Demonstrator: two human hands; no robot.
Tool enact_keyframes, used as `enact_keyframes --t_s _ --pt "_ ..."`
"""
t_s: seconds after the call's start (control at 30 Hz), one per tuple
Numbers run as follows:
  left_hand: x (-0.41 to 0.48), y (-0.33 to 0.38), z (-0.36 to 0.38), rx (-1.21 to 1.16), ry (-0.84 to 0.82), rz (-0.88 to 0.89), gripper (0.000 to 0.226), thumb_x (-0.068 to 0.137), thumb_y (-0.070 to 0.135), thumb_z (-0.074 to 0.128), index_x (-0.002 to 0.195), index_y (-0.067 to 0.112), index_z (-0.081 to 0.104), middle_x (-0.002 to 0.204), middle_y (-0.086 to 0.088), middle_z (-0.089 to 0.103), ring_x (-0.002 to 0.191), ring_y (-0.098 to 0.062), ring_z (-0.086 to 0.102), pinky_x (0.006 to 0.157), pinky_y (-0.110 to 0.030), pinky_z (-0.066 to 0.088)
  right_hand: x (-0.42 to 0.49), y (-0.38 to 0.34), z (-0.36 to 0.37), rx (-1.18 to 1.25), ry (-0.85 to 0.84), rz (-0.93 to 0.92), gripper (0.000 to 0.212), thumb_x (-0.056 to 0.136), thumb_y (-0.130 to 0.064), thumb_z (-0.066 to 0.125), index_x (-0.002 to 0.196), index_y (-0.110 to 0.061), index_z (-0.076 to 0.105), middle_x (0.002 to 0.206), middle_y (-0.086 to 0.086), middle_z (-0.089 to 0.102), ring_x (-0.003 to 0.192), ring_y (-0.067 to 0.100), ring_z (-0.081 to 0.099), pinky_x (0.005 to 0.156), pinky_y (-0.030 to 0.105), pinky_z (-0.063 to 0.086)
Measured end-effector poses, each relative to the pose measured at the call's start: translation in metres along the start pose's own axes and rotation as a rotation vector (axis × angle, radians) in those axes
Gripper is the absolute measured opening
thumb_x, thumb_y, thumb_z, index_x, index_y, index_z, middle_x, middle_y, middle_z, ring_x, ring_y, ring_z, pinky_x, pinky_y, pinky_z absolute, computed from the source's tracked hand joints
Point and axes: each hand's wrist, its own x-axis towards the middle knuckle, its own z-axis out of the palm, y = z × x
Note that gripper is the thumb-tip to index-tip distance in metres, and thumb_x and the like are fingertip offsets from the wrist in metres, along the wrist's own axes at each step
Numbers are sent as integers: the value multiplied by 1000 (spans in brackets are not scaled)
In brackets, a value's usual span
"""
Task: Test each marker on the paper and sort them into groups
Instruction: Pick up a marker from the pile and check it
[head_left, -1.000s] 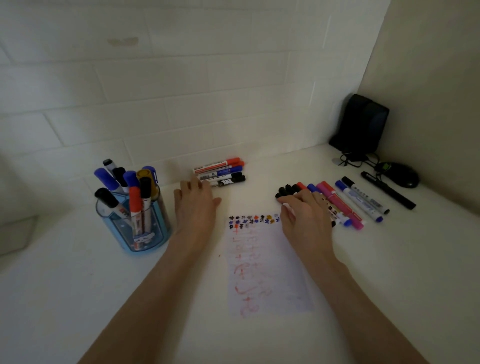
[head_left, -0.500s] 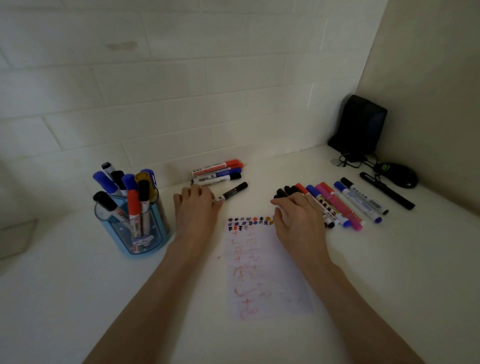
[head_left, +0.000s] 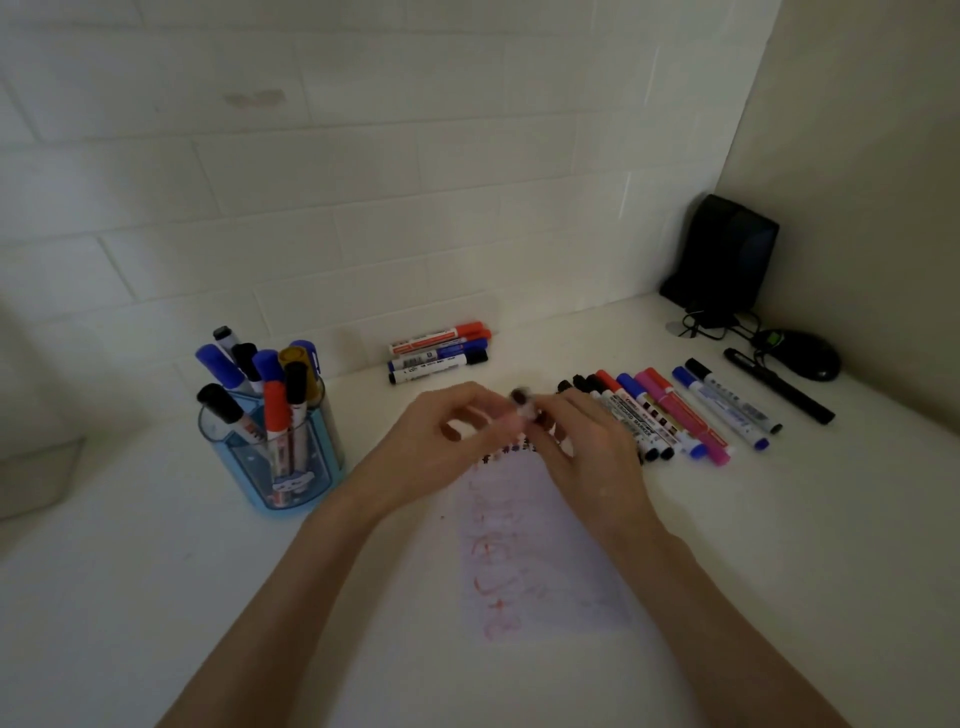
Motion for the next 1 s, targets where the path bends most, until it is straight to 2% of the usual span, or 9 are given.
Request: enact_keyframes --t_s 0.1,0.2,0.27,0.4,0.5,0.6,0.73,0.83,1.0 --pt "-6 -7 3 101 -42 44 51 88 60 63 132 36 58 128 23 59 113 4 56 80 -11 45 5 -11 -3 518 -1 384 12 100 -27 68 97 -17 75 78 -6 74 71 6 68 68 12 51" --pt "-12 -15 16 243 -22 34 12 102 40 52 109 36 61 92 19 66 84 3 60 68 -11 37 6 -19 -1 770 -70 537 23 103 -27 65 93 -9 73 74 6 74 65 12 69 63 17 52" --pt "-17 -17 20 258 -15 33 15 107 33 44 99 35 56 77 17 61 70 0 57 62 -13 34 4 -18 0 784 -106 532 26 105 -29 62 93 -9 72 72 8 71 65 13 64 63 20 51" --pt "-16 -15 13 93 -130 37 28 110 30 37 88 27 54 73 8 54 63 -6 46 61 -18 35 4 -20 -1 782 -177 512 28 107 -32 57 93 -12 71 69 -5 64 65 8 57 61 19 48" --pt "-21 -24 -2 -95 -207 -25 37 109 33 35 77 19 49 69 11 43 62 -5 37 60 -17 31 16 -5 -20 844 50 672 30 106 -36 57 85 -22 73 72 -7 66 65 4 55 58 14 46" --pt "-24 -32 -10 -256 -64 -45 36 107 30 38 83 9 54 70 11 46 63 -4 41 60 -14 33 18 17 -42 770 180 692 34 105 -43 57 86 -18 70 67 -7 57 60 3 49 55 15 42" --pt "-16 -35 3 28 40 -9 17 107 25 46 113 22 61 96 18 63 91 -2 60 77 -12 43 10 3 -22 806 1 681 25 104 -30 63 102 -7 72 76 5 72 59 8 60 52 16 46" --pt "-22 -47 5 168 -3 -29 17 104 27 50 121 29 52 111 16 58 102 1 55 85 -19 45 11 -3 -11 817 -14 724 17 97 -21 73 104 -5 69 73 4 74 58 12 64 53 21 50" --pt "-19 -46 3 564 -103 -61 63 81 75 59 133 41 50 113 19 55 102 -3 50 89 -25 40 1 -5 1 707 -26 714 15 93 -17 78 100 -8 69 65 5 71 53 14 63 57 18 52"
